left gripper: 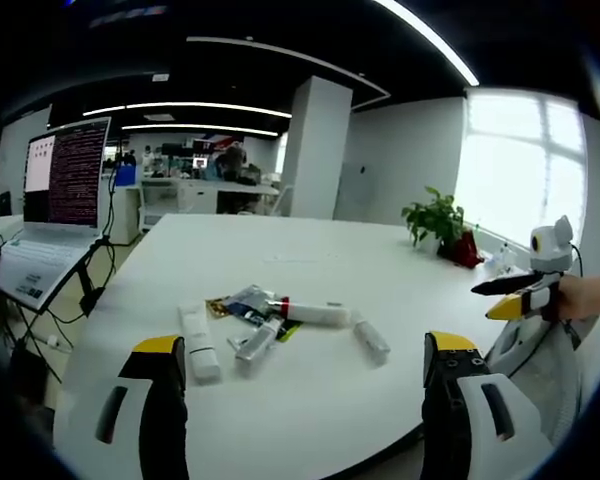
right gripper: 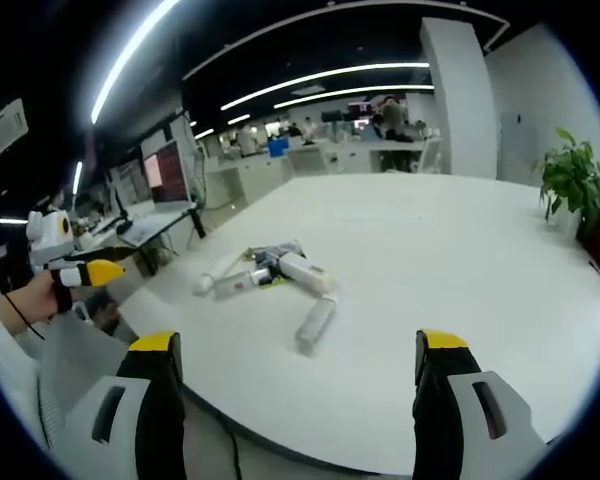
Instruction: Arrange the skincare products in the storage area until every visible bottle or jar stands upright without overlapping.
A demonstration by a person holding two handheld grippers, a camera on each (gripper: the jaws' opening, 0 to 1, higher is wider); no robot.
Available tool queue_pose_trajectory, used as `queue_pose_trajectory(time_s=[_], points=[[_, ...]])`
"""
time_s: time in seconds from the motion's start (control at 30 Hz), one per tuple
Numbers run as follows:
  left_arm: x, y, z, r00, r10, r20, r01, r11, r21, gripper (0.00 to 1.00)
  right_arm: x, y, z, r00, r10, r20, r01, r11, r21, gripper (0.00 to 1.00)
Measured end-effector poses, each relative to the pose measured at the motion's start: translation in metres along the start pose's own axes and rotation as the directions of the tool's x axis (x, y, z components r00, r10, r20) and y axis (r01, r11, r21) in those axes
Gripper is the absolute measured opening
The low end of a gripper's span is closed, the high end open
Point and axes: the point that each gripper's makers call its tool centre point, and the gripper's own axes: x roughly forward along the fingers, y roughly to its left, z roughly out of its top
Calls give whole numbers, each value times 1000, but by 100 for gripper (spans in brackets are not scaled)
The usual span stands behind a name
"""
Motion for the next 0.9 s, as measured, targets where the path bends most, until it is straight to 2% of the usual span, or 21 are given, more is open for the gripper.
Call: queue_pose_trajectory(time_s=[0.3, 0.4, 0.7, 0.9], points=[[0, -3, 1, 1000, -12, -4, 12, 1000, 2, 90, 14, 4, 9, 1000, 17, -10, -18, 999, -30, 94], [-1, -4, 2, 1000, -15, 0, 15, 1000, 21, 89, 21, -2, 14, 1000, 22, -3, -22, 999, -37, 94], [6, -8, -1, 999, -34, -27, 35, 999, 24, 90, 43, -10, 3, 998, 26, -57, -29, 998, -53, 92], [13, -4, -5, 999, -36, -41, 37, 999, 34, 90, 60, -13, 6, 995, 38, -88, -46, 994, -94, 91]])
